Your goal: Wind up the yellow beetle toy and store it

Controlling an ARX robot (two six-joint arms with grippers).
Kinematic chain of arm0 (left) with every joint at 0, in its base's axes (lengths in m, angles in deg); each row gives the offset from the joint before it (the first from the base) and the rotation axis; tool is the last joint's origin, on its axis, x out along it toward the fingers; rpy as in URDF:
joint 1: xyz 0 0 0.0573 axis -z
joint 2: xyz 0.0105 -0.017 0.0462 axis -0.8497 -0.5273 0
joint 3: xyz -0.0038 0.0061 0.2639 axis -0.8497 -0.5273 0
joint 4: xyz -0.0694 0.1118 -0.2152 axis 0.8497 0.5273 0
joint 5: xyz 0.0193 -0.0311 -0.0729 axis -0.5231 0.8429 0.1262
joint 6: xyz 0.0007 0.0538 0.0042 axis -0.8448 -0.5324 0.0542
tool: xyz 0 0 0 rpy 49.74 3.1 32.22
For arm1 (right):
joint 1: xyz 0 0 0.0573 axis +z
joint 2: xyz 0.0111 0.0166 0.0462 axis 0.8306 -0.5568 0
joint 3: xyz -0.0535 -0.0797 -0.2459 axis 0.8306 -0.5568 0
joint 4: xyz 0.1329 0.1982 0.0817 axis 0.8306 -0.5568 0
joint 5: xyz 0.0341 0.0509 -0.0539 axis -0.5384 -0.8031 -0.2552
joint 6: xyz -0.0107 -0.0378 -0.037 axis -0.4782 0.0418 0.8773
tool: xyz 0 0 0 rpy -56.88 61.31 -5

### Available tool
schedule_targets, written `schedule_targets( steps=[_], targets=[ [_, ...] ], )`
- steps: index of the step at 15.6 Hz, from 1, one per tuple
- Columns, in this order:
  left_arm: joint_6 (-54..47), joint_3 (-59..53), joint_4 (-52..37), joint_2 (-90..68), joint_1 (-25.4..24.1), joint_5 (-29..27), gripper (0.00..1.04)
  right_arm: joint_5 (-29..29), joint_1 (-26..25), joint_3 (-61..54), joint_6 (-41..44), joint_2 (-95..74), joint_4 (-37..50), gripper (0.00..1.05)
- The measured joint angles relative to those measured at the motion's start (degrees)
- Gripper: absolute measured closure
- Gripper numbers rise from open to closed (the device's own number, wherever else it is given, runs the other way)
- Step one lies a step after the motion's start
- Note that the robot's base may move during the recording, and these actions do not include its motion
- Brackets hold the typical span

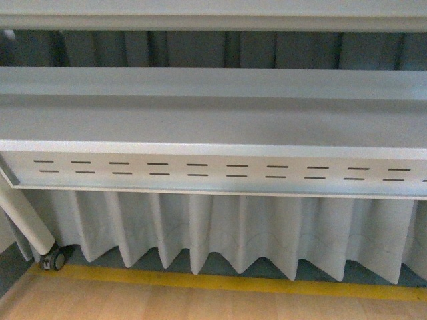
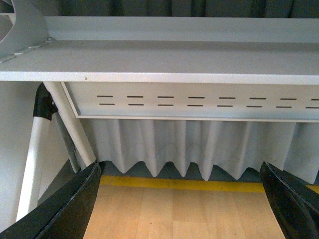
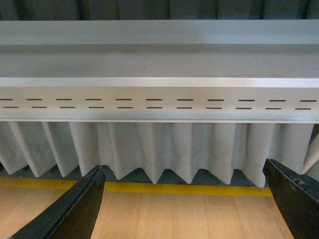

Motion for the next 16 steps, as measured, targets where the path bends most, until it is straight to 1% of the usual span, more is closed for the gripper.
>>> schedule_targets(
  steps=[16],
  targets=[
    [0.02,0.00,0.00,0.00,0.00,0.00,0.07,0.00,0.00,0.00,0.00,0.00,0.00,0.07]
  ],
)
